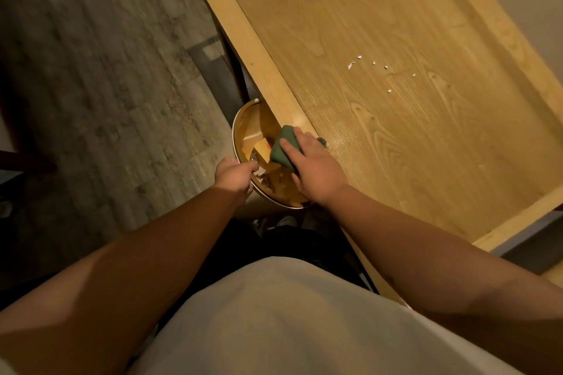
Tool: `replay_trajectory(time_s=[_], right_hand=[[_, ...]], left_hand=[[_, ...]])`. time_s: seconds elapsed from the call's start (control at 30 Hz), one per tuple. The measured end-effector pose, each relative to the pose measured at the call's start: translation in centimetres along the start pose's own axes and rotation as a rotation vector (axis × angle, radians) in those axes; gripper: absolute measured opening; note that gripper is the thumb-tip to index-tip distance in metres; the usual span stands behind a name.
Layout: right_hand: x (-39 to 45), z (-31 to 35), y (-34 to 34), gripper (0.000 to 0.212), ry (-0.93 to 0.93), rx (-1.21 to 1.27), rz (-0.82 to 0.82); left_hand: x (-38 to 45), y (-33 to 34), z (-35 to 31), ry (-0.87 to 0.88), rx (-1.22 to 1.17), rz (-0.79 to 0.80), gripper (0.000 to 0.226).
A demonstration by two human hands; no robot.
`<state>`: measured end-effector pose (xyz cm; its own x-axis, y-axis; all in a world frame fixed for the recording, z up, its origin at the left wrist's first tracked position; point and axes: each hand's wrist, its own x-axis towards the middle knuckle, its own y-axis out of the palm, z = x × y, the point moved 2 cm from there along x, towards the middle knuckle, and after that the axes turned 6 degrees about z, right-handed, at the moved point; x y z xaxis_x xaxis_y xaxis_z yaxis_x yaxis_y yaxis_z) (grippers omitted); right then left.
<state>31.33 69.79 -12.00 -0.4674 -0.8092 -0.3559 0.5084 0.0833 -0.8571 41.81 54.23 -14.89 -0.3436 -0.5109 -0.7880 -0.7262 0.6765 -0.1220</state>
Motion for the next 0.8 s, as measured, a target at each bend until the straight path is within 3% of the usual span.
replay_trajectory(time_s=[0.23,0.33,0.57,0.8], right_hand=[[0.1,0.0,-0.8,0.061,-0.083,0.001,0.051],[0.2,-0.7,-2.1,0.062,-0.043,0.277,-0.036],[0.6,-6.2,-7.5,0.052,0.296,0.882,-0.337],[-0.5,-18.3,-14.3,0.056,0.442,0.698,-0.518]], left_hand=[[0.4,0.0,0.0,0.017,0.056,-0.035,0.030],[0.8,0.1,0.0,0.017,0.092,-0.054,0.029],[1.7,1.4,-0.3,0.014,0.130,-0.088,0.018],[2.7,2.7,-0.3,-0.004,0.080,-0.099,0.021]])
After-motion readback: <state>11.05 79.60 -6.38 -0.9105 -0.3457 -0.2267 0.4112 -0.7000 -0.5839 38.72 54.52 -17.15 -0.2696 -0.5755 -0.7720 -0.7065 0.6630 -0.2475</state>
